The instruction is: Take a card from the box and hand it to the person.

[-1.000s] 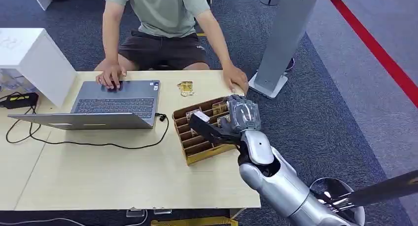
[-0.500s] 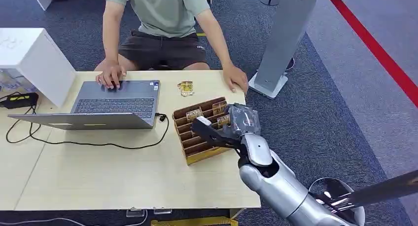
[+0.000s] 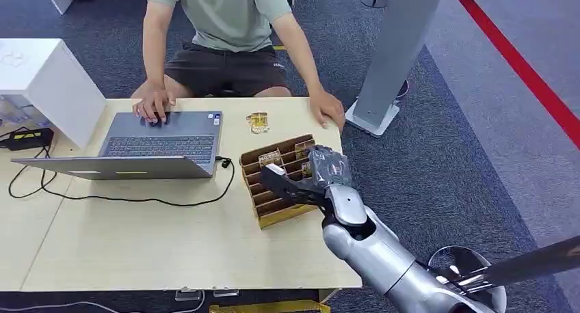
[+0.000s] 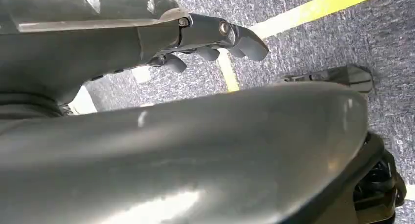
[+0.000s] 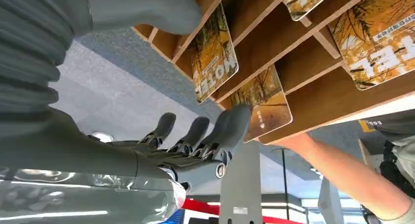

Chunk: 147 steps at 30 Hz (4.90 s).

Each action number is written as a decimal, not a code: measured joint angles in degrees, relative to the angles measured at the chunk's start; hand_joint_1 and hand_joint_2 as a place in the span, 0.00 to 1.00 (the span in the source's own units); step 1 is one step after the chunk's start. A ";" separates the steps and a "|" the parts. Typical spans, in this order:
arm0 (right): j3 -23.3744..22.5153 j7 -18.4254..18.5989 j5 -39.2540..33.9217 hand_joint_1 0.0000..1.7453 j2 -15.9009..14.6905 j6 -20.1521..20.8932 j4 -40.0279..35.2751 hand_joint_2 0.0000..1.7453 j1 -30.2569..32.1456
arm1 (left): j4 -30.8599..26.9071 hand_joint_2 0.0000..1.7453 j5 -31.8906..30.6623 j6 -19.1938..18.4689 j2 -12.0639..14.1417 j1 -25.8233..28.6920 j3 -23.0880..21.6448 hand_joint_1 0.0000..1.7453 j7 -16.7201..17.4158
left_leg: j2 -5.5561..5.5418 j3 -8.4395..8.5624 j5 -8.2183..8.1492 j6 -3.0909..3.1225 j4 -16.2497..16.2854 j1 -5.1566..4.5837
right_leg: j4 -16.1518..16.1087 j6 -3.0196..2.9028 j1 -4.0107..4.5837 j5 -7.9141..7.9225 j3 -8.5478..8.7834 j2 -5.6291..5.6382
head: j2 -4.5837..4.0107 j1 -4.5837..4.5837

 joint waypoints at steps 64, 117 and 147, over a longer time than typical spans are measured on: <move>1.79 1.55 -0.92 0.95 0.39 4.53 -11.26 1.00 -13.78 | 0.00 0.00 0.57 0.35 -0.31 -0.41 -0.98 0.00 -0.22 | 0.02 0.04 0.02 -0.02 0.01 0.00 | 0.02 -0.01 0.00 0.02 0.00 0.03 | 0.00 -0.04; 2.58 -7.37 -11.12 0.00 4.59 -8.35 8.90 1.00 -21.92 | 0.00 0.00 -0.37 -2.27 -1.14 -3.16 -6.67 0.00 0.70 | 0.01 0.08 0.03 -0.04 0.02 0.00 | 0.02 -0.01 0.00 0.02 -0.03 0.04 | 0.00 0.00; -11.32 -53.81 -47.87 0.00 -5.33 -18.51 -16.72 1.00 29.21 | 0.02 0.00 5.33 0.66 0.37 0.34 -2.36 0.00 -2.89 | 0.01 0.07 -0.12 -0.03 -0.02 0.01 | -0.05 0.00 0.01 -0.10 0.04 0.04 | 0.00 -0.07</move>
